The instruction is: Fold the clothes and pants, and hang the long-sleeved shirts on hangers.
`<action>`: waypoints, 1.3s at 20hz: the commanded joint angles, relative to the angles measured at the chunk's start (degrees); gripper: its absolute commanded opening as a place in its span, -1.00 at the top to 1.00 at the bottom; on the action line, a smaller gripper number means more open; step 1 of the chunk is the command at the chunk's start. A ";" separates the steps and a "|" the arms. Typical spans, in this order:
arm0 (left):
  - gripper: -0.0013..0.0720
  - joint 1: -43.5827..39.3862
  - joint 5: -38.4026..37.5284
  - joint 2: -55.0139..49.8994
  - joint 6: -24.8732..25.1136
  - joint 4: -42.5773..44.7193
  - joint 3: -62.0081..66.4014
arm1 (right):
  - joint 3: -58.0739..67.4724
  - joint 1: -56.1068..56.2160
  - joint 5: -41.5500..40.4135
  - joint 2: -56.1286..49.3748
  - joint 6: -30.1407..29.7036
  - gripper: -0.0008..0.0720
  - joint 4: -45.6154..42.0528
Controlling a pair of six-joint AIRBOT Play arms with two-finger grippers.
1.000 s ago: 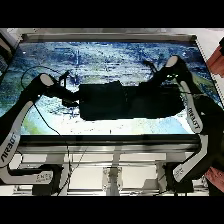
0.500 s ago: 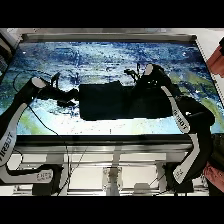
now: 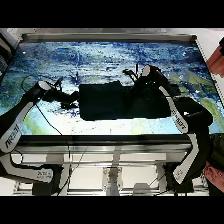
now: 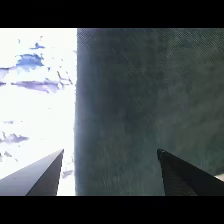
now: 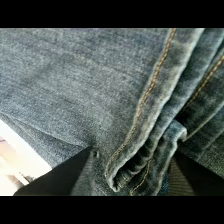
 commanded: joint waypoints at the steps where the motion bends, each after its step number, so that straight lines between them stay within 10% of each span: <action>1: -0.95 -0.09 2.16 -1.31 0.04 -2.08 0.02 | 0.00 0.11 -0.13 0.00 1.05 -0.13 0.13; 4: -0.95 -0.11 4.37 -1.31 0.04 -2.12 0.02 | 0.00 0.11 2.43 0.00 1.64 0.55 0.11; 8: -0.95 -0.13 4.83 -1.33 0.72 -2.08 0.02 | 0.02 0.11 6.21 0.00 3.37 0.92 0.15; 23: -0.93 -2.82 5.88 -5.03 1.11 -2.10 0.68 | -1.79 -0.02 20.13 0.85 10.86 0.92 -1.29; 26: -0.51 -2.84 5.60 -5.01 1.09 -2.12 0.68 | -4.55 -0.02 18.60 0.85 11.85 0.92 -1.64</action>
